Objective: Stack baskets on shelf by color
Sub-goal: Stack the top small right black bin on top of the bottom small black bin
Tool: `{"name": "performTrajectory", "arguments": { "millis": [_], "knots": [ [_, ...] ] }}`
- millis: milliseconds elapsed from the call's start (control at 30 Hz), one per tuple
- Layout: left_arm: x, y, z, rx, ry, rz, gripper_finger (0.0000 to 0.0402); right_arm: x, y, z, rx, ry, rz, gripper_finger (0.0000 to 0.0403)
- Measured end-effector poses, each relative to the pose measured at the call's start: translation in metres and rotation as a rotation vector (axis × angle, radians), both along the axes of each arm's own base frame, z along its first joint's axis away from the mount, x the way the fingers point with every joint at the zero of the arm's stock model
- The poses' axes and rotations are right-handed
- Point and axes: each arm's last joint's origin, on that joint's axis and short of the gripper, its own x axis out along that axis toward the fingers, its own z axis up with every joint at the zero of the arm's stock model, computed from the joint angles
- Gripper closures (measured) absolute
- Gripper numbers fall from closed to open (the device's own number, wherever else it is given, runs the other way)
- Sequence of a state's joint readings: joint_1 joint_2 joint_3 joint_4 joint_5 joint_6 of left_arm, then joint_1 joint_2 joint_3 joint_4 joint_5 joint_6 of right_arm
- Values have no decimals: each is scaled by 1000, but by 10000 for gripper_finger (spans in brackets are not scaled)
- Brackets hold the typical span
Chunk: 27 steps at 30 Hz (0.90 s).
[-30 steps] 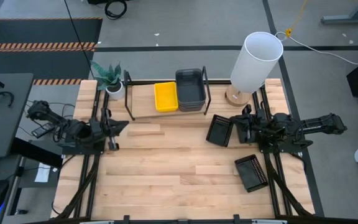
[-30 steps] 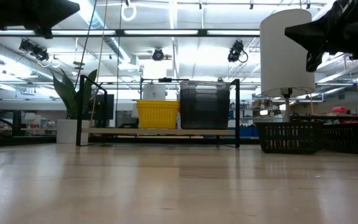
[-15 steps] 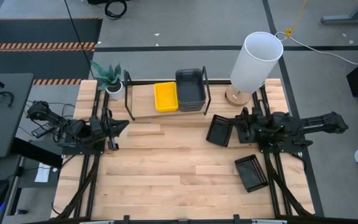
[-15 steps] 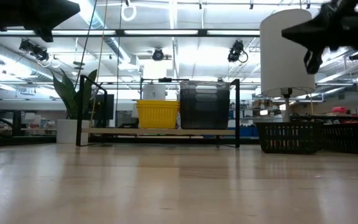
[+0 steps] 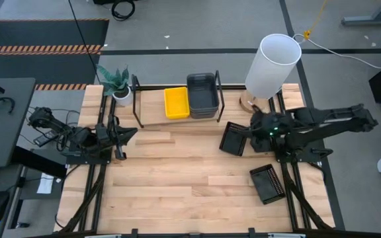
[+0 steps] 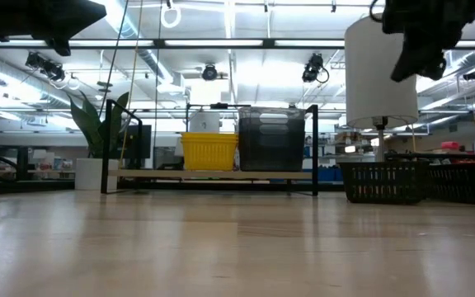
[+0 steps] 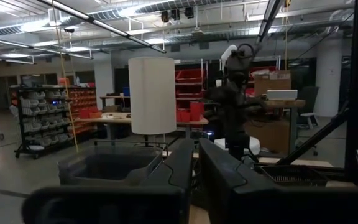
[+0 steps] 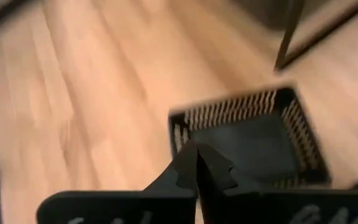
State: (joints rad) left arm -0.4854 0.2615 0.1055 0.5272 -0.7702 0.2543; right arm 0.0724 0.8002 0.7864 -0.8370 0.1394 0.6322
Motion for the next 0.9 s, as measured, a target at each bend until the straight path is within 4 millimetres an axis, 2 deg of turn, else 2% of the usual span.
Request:
{"name": "performTrajectory", "arguments": {
  "millis": [267,400,633,767,900],
  "knots": [
    [0,0,0,0,0,0,367,26,13,-11,-60,514,155,400],
    [0,0,0,0,0,0,373,33,16,-19,-79,699,180,398],
    [0,0,0,0,0,-1,366,34,18,-30,8,788,162,370],
    [0,0,0,0,0,-1,361,30,19,-33,6,801,160,337],
    [0,0,0,0,0,-1,366,27,19,-45,4,824,173,297]
  ]
}}
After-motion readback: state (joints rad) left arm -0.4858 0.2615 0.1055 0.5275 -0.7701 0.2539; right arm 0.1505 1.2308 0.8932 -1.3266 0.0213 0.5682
